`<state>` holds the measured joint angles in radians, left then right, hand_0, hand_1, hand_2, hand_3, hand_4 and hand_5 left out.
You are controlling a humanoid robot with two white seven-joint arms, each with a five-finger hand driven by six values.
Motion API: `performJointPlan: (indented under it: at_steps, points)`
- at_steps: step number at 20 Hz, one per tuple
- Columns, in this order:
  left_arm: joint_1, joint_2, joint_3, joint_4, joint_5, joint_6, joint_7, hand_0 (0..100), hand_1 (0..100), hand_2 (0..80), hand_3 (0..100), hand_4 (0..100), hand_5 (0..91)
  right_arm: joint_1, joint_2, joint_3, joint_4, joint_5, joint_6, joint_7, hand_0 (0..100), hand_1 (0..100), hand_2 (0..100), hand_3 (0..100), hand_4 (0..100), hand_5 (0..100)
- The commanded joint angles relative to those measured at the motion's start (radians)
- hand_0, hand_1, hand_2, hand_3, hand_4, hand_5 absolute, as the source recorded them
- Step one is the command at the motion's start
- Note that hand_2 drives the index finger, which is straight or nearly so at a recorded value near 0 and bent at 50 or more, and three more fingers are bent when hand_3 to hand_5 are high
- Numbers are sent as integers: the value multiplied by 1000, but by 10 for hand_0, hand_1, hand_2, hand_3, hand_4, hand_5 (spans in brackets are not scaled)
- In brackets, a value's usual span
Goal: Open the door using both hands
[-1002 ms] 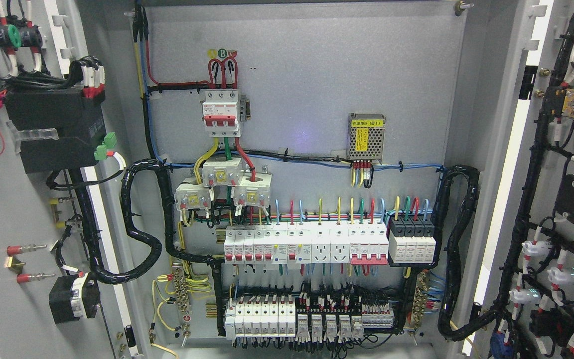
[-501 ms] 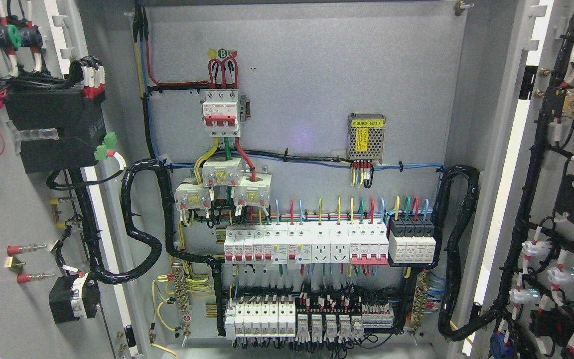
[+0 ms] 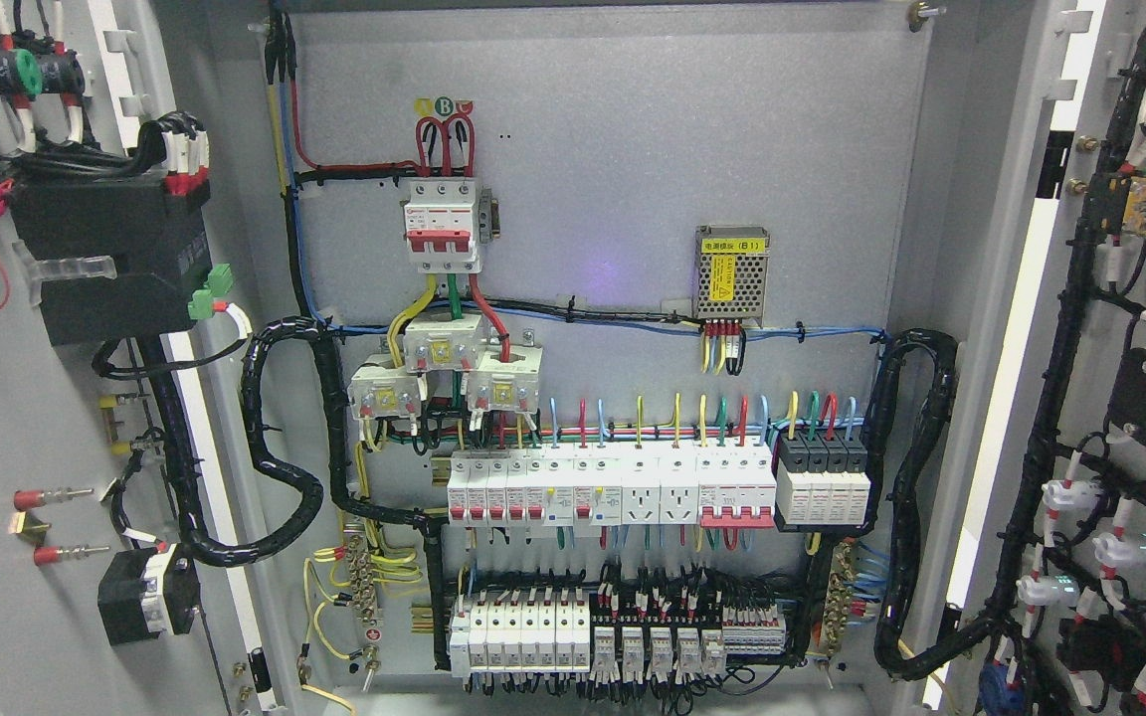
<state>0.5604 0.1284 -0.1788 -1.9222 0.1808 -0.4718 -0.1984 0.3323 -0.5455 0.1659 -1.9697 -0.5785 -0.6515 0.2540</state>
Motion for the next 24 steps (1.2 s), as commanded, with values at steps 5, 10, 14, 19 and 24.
performJointPlan:
  at_steps: [5, 10, 14, 19, 24]
  points:
    - [-88, -1, 27, -23, -1, -102, -3, 0, 0, 0, 0, 32, 0, 7, -62, -49, -63, -115, -5, -1, 0, 0, 0, 0, 0, 0]
    - [-109, -1, 35, -24, -1, -166, -4, 0, 0, 0, 0, 32, 0, 39, -67, -39, -63, -120, -7, -1, 0, 0, 0, 0, 0, 0]
    - [-128, -1, 56, -23, -1, -223, -4, 0, 0, 0, 0, 32, 0, 67, -74, -37, -60, -120, -11, -1, 0, 0, 0, 0, 0, 0]
    - [-139, 1, 96, -23, 3, -263, -3, 0, 0, 0, 0, 33, 0, 93, -106, -34, -57, -120, -19, 1, 0, 0, 0, 0, 0, 0]
    - [-140, 1, 136, -21, 31, -283, -3, 0, 0, 0, 0, 32, 0, 108, -128, -34, -38, -121, -22, 1, 0, 0, 0, 0, 0, 0]
